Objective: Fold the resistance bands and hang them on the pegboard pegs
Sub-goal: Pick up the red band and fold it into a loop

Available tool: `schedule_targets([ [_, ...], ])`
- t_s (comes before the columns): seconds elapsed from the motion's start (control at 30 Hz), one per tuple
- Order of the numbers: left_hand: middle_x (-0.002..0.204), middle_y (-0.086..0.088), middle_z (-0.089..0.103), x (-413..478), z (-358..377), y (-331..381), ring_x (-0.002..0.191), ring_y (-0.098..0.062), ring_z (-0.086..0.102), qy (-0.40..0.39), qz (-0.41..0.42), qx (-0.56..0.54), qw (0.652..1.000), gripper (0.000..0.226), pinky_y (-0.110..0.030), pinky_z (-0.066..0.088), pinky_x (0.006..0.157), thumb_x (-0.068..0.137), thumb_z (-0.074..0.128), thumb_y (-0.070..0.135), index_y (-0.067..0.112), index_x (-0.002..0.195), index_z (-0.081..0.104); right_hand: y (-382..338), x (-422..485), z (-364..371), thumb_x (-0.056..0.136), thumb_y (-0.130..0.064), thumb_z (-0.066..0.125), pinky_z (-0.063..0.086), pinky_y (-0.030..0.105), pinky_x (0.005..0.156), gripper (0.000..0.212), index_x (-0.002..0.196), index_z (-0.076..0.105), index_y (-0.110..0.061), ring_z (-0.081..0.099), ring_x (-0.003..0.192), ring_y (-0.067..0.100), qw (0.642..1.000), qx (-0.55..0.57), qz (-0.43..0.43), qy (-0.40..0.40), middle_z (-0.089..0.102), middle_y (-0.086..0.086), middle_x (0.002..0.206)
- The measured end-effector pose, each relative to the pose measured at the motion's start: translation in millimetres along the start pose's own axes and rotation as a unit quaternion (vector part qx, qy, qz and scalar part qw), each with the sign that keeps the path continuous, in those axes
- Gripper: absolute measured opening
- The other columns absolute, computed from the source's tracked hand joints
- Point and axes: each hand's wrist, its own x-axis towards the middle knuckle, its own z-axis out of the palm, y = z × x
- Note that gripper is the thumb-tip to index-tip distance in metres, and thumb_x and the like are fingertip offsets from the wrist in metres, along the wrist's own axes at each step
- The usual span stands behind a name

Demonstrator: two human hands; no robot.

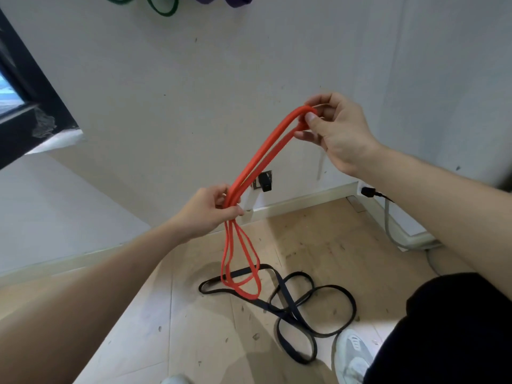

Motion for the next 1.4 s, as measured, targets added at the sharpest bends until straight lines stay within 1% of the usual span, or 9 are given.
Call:
schedule_targets([
  [0.17, 0.088, -0.012, 0.078, 0, -20, 2, 0.086, -0.027, 0.076, 0.043, 0.0, -0.031, 0.999, 0.013, -0.039, 0.061, 0.086, 0.088, 0.077, 0.009, 0.011, 0.1, 0.073, 22, 9, -23, 0.097, 0.012, 0.051, 0.064, 0.031, 0.074, 0.021, 0.112, 0.062, 0.002, 0.066, 0.093, 0.027, 0.982, -0.159, 0.089, -0.058, 0.063, 0.013, 0.095],
  [0.37, 0.082, 0.0, 0.079, -8, -38, 16, 0.079, -0.011, 0.076, 0.056, 0.053, -0.011, 0.997, 0.013, -0.019, 0.057, 0.074, 0.088, 0.077, 0.012, 0.013, 0.1, 0.078, 50, 0, -35, 0.086, -0.003, 0.074, 0.056, 0.038, 0.085, 0.012, 0.094, 0.074, -0.011, 0.068, 0.09, 0.025, 0.817, -0.496, 0.136, -0.26, 0.074, 0.008, 0.093],
  [0.47, 0.082, -0.002, 0.079, -11, -40, 26, 0.079, -0.014, 0.077, 0.059, 0.072, 0.007, 0.996, 0.014, -0.023, 0.06, 0.076, 0.087, 0.078, 0.015, 0.014, 0.101, 0.078, 53, -5, -22, 0.081, -0.011, 0.081, 0.056, 0.032, 0.089, 0.02, 0.098, 0.073, -0.017, 0.069, 0.101, 0.023, 0.794, -0.504, 0.138, -0.31, 0.074, 0.004, 0.099],
  [0.63, 0.081, -0.006, 0.078, -13, -36, 37, 0.077, -0.017, 0.077, 0.039, 0.091, 0.023, 0.995, 0.014, -0.028, 0.062, 0.077, 0.087, 0.079, 0.014, 0.011, 0.1, 0.079, 34, -21, 25, 0.08, -0.028, 0.083, 0.047, 0.017, 0.088, 0.052, 0.128, 0.062, -0.023, 0.061, 0.114, 0.006, 0.839, -0.386, 0.087, -0.374, 0.068, -0.008, 0.121],
  [0.73, 0.08, -0.005, 0.078, -15, -34, 40, 0.075, -0.016, 0.076, 0.028, 0.111, 0.043, 0.993, 0.016, -0.027, 0.062, 0.074, 0.087, 0.078, 0.017, 0.01, 0.102, 0.078, 28, -30, 50, 0.084, -0.025, 0.08, 0.054, 0.027, 0.093, 0.036, 0.117, 0.07, -0.016, 0.069, 0.101, 0.01, 0.869, -0.35, 0.013, -0.35, 0.074, -0.003, 0.105],
  [0.87, 0.082, -0.003, 0.078, -16, -34, 38, 0.077, -0.015, 0.076, 0.026, 0.109, 0.043, 0.993, 0.018, -0.026, 0.062, 0.074, 0.087, 0.078, 0.016, 0.011, 0.104, 0.077, 23, -34, 57, 0.089, -0.025, 0.075, 0.06, 0.037, 0.088, 0.019, 0.104, 0.076, -0.014, 0.073, 0.085, 0.012, 0.874, -0.373, -0.012, -0.312, 0.076, -0.001, 0.088],
  [1.07, 0.086, -0.002, 0.079, -12, -22, 26, 0.078, -0.012, 0.076, 0.014, 0.064, 0.04, 0.997, 0.014, -0.022, 0.059, 0.078, 0.083, 0.081, 0.008, 0.01, 0.097, 0.077, 19, -29, 53, 0.09, -0.019, 0.074, 0.059, 0.047, 0.084, 0.013, 0.097, 0.076, -0.008, 0.073, 0.083, 0.024, 0.913, -0.309, -0.037, -0.263, 0.076, 0.009, 0.084],
  [1.23, 0.089, -0.004, 0.078, -7, -14, 18, 0.083, -0.014, 0.076, -0.011, 0.038, 0.033, 0.999, 0.01, -0.03, 0.061, 0.086, 0.086, 0.079, 0.014, 0.013, 0.094, 0.073, 16, -22, 40, 0.092, -0.013, 0.069, 0.061, 0.035, 0.083, 0.015, 0.104, 0.074, -0.005, 0.073, 0.081, 0.019, 0.963, -0.192, -0.038, -0.185, 0.074, 0.009, 0.084],
  [1.4, 0.093, -0.005, 0.079, -7, -19, 18, 0.088, -0.017, 0.077, 0.019, 0.036, -0.036, 0.999, 0.019, -0.03, 0.061, 0.085, 0.089, 0.076, 0.015, 0.012, 0.108, 0.072, 16, -12, 20, 0.094, -0.009, 0.066, 0.059, 0.029, 0.079, 0.019, 0.11, 0.072, 0.0, 0.071, 0.08, 0.016, 0.975, -0.17, -0.019, -0.141, 0.073, 0.01, 0.087],
])
